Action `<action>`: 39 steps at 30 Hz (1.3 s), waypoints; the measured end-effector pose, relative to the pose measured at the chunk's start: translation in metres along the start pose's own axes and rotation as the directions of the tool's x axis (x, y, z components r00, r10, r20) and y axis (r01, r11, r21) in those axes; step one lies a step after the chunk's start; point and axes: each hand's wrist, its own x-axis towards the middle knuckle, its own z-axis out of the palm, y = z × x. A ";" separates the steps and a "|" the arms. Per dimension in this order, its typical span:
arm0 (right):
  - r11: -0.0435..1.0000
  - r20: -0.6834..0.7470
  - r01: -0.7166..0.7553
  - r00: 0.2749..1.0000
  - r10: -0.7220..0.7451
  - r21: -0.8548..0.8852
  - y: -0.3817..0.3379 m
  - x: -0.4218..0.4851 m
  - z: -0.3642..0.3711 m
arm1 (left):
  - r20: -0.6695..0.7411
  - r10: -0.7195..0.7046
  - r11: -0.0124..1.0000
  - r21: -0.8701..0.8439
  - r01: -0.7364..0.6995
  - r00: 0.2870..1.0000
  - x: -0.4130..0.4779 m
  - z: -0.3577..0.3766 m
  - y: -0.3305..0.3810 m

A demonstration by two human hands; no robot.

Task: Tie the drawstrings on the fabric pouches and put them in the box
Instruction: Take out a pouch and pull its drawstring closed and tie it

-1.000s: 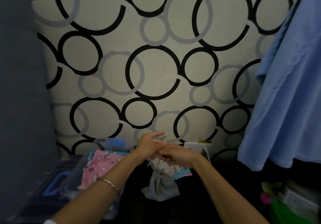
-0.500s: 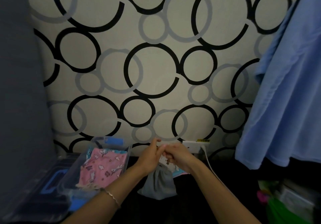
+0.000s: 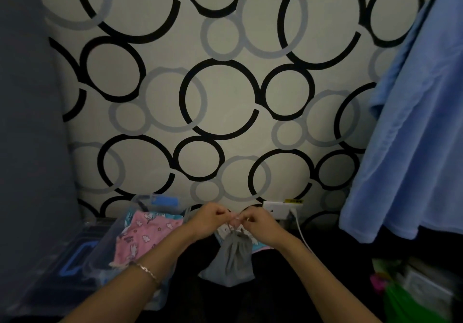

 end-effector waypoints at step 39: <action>0.963 0.218 -0.265 0.944 0.247 0.058 0.002 -0.006 0.016 | 0.047 -0.098 0.995 -0.004 0.098 0.994 -0.007 -0.017 0.033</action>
